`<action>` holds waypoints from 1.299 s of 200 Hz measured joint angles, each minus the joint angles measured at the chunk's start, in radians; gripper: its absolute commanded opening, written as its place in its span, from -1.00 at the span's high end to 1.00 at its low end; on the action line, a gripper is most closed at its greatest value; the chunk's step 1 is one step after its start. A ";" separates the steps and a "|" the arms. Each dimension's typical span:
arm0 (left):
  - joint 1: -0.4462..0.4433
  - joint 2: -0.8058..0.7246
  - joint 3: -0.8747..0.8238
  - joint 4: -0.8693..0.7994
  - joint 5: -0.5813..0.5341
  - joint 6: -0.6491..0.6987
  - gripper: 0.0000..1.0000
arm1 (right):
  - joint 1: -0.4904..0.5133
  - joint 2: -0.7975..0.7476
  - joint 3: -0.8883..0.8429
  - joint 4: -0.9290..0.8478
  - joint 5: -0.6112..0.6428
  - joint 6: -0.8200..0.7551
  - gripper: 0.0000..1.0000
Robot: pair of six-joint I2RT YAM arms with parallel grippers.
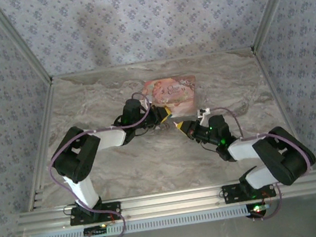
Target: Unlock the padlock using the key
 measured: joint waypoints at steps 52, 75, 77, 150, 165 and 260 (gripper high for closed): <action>0.000 0.000 0.000 0.003 0.000 -0.015 0.85 | 0.003 0.056 0.025 0.055 0.010 0.011 1.00; 0.000 0.000 -0.001 0.010 0.002 -0.018 0.85 | 0.003 0.058 0.026 0.069 0.014 0.011 1.00; 0.000 0.000 -0.001 0.010 0.002 -0.018 0.85 | 0.003 0.059 0.026 0.070 0.014 0.011 1.00; 0.001 0.000 -0.010 0.027 0.007 -0.025 0.85 | 0.003 0.117 0.053 0.126 0.016 0.034 1.00; 0.002 0.000 -0.014 0.032 0.008 -0.026 0.85 | 0.003 0.119 0.054 0.131 0.016 0.035 1.00; 0.005 0.000 -0.018 0.053 0.014 -0.036 0.84 | 0.002 0.150 0.060 0.166 0.016 0.053 1.00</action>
